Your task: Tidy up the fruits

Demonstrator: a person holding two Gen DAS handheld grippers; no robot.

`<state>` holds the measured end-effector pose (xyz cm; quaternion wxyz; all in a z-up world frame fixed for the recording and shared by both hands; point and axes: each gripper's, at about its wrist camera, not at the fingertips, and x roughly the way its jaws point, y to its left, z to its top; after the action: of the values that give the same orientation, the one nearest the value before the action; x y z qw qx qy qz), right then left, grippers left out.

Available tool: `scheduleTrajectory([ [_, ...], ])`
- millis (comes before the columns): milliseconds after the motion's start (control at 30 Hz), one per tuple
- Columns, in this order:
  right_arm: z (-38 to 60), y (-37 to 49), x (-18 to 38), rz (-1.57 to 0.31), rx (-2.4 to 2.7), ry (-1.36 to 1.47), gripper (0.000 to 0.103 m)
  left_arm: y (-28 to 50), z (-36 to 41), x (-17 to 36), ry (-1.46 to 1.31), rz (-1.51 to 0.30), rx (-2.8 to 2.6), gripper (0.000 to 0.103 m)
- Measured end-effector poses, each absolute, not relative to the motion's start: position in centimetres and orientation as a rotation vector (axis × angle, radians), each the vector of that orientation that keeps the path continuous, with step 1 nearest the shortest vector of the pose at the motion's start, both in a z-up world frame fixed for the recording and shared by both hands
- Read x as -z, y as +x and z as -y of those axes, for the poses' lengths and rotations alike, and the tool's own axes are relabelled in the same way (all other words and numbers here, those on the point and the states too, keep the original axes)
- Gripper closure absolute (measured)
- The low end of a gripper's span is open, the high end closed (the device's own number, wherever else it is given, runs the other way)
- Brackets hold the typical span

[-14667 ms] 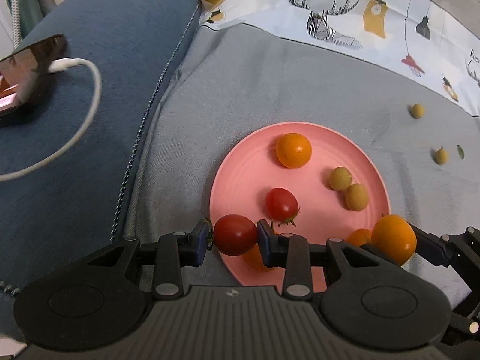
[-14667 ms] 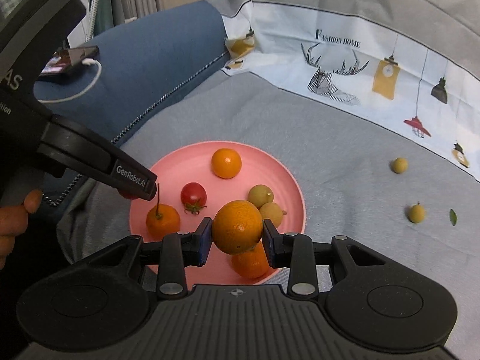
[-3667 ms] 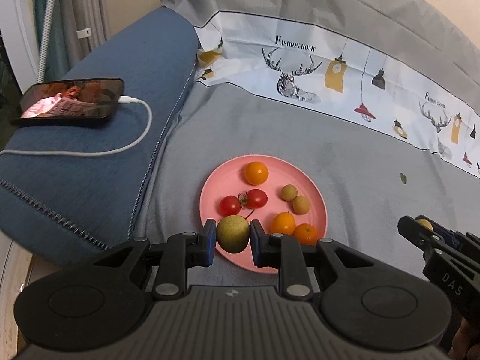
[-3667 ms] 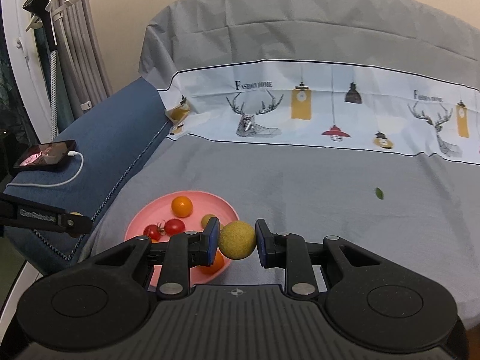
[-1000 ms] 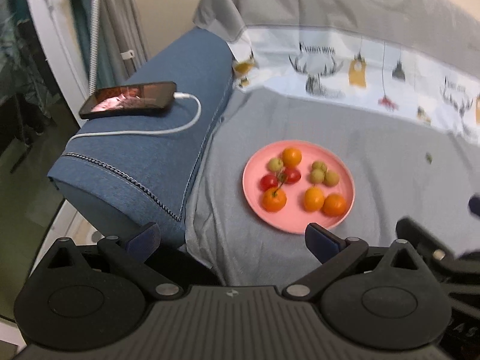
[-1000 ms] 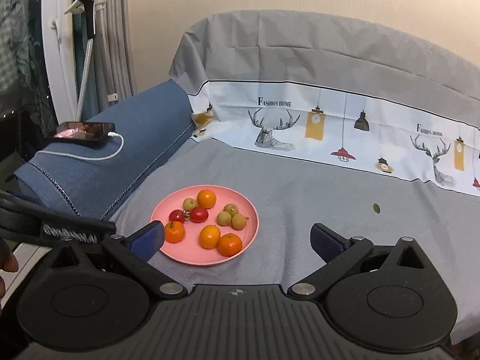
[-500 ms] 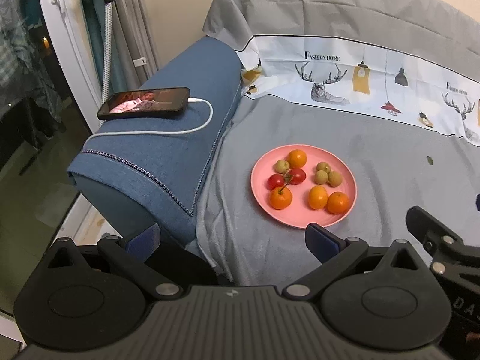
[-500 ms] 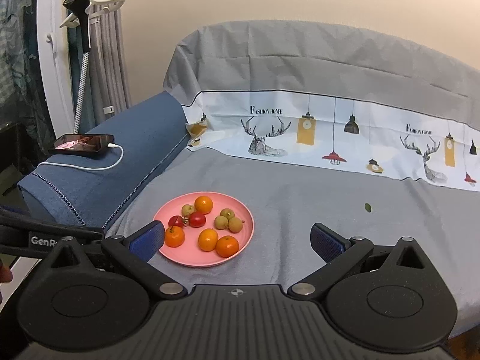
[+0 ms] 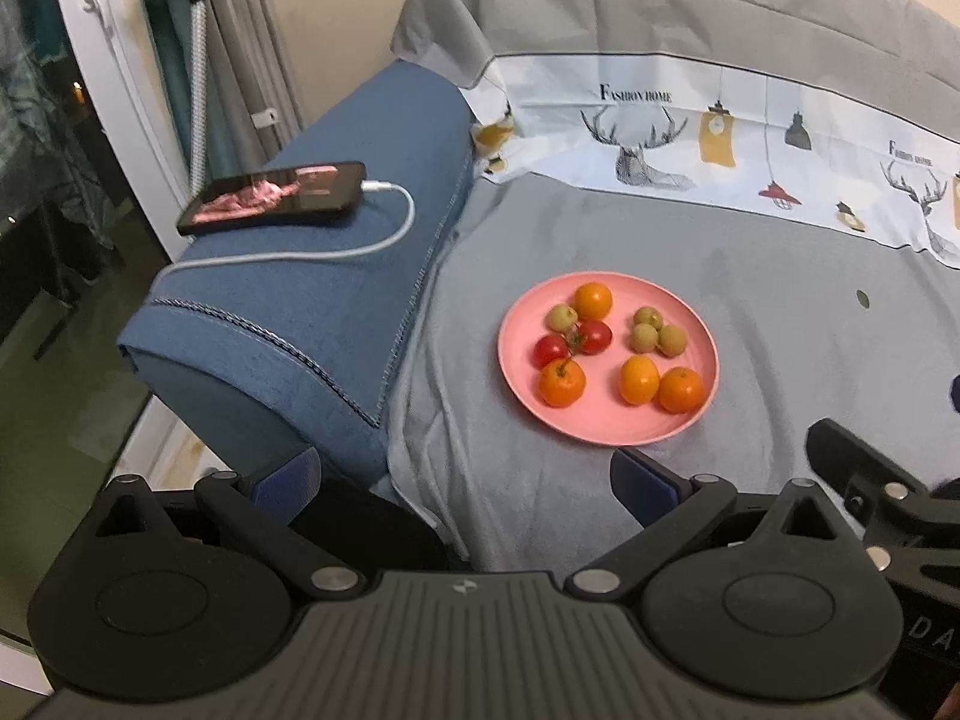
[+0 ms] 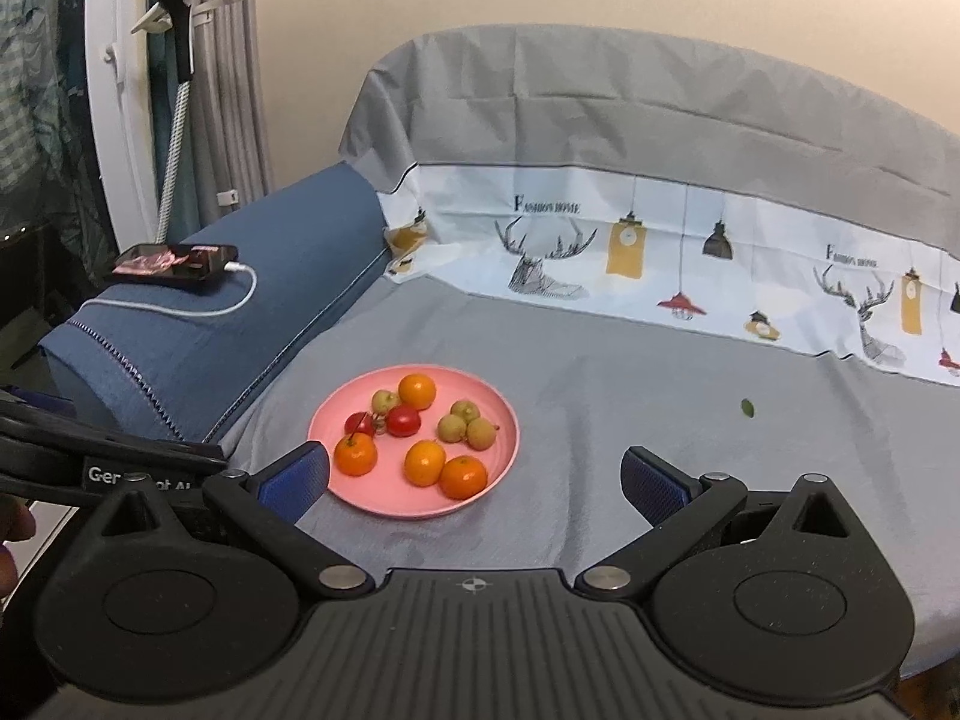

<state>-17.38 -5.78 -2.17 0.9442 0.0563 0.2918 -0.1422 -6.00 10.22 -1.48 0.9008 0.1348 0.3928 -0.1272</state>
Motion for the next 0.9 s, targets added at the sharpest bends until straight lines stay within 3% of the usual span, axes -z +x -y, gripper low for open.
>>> scheduleTrajectory([
  [900, 5.80, -17.63, 2.15, -0.593, 0.313, 0.108, 0.001, -6.03, -9.89, 1.54, 0.293, -0.813, 0.252, 0.000],
])
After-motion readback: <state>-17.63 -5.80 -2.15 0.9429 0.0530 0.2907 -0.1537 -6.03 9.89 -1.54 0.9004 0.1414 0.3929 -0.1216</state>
